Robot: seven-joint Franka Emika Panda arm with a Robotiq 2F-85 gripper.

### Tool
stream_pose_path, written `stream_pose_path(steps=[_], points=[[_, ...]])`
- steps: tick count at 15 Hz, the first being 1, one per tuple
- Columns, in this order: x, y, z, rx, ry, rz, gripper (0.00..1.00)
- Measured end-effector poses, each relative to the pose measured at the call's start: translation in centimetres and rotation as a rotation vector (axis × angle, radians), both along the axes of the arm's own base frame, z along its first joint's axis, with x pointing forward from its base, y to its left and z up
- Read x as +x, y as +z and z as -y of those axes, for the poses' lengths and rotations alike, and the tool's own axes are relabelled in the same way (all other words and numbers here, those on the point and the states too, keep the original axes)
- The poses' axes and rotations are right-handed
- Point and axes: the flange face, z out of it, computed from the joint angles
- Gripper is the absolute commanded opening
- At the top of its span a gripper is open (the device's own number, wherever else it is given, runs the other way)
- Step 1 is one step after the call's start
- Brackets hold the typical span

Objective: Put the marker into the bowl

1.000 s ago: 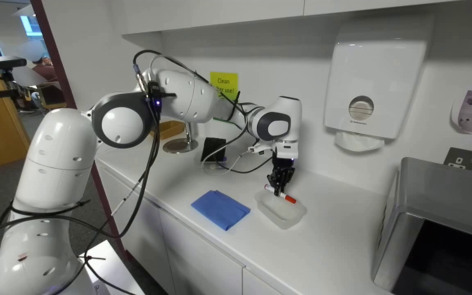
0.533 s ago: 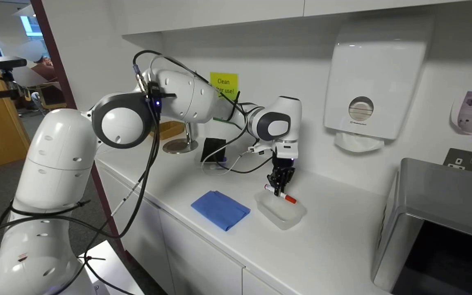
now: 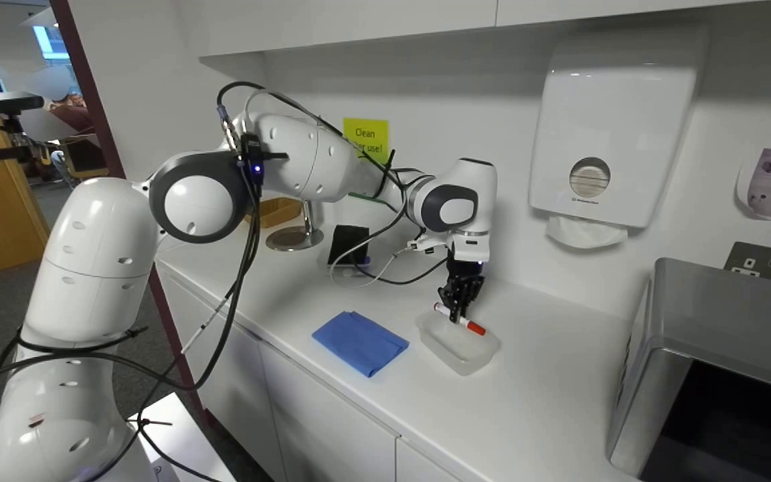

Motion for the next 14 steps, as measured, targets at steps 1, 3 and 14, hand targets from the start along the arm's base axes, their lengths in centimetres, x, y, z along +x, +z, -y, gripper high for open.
stream_pose_path(steps=[1, 3, 14], points=[[-0.01, -0.03, 0.0, 0.001, -0.001, 0.0, 0.05], [-0.04, -0.11, -0.01, 0.003, -0.002, -0.001, 0.05], [-0.27, -0.93, -0.25, 0.021, -0.007, -0.012, 0.05]])
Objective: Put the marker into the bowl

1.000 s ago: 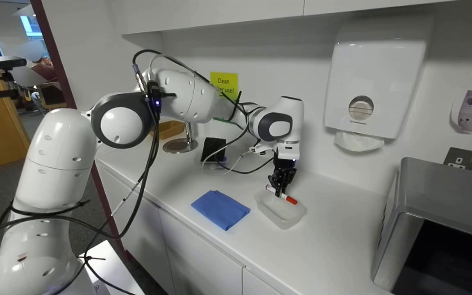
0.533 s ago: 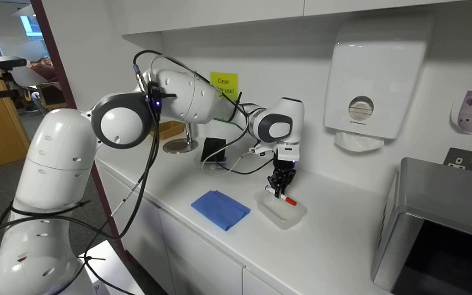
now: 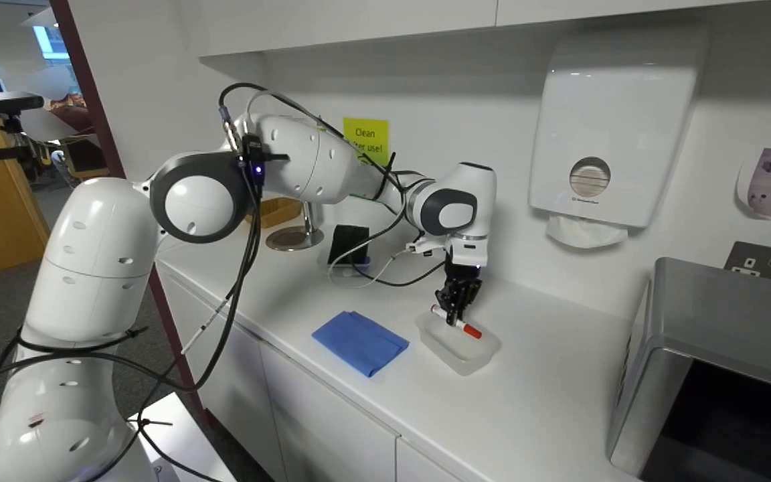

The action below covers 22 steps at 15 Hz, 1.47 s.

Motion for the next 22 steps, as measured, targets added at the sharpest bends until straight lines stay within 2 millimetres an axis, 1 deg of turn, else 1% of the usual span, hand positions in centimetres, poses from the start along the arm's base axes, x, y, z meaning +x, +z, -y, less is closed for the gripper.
stream_pose_path(steps=[7, 13, 14, 15, 22], points=[[-0.6, -1.2, -0.1, 0.027, -0.016, -0.016, 0.05], [-1.2, -1.4, 1.2, 0.025, -0.038, -0.022, 0.05], [-1.3, -1.3, 1.4, 0.023, -0.041, -0.022, 0.46], [-1.3, -1.3, 1.6, 0.022, -0.044, -0.023, 0.47], [-1.4, -1.4, 1.6, 0.023, -0.045, -0.023, 0.97]])
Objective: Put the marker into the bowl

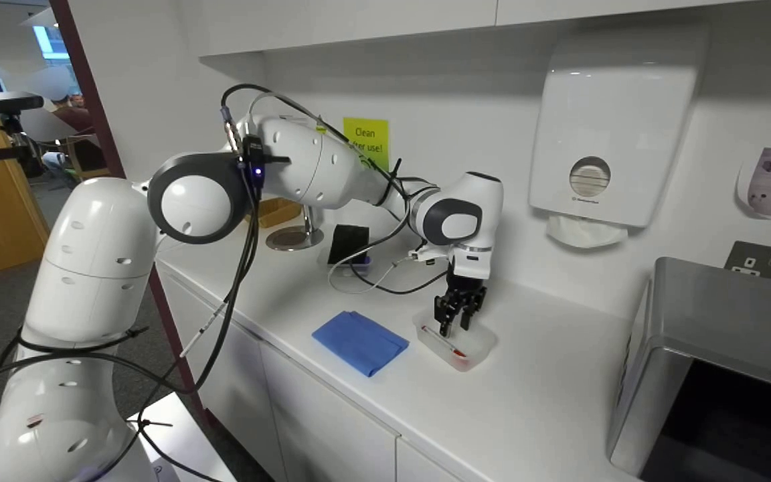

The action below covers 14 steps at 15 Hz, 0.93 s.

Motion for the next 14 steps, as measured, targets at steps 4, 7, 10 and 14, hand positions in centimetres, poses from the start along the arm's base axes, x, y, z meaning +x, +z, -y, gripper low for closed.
stream_pose_path(steps=[4, 7, 10, 14], points=[[0.0, 0.5, -0.1, -0.001, 0.002, 0.007, 1.0], [0.1, 3.0, -0.7, -0.007, 0.016, 0.046, 1.0], [0.4, 7.0, -2.3, -0.009, 0.142, 0.12, 1.0], [0.9, 10.4, -5.4, -0.008, 0.351, 0.172, 1.0]])
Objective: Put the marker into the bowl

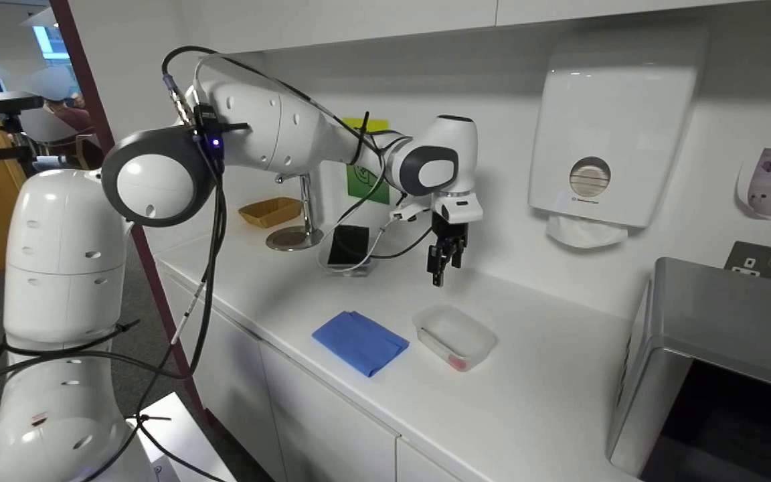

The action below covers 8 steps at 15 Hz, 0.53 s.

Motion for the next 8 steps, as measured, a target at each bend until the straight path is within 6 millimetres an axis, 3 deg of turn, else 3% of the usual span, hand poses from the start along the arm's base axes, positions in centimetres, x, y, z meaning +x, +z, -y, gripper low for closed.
stream_pose_path(steps=[3, 8], points=[[0.6, 0.6, -2.4, -0.001, 0.165, 0.013, 1.0], [0.8, -0.2, -2.5, 0.002, 0.17, 0.001, 1.0]])
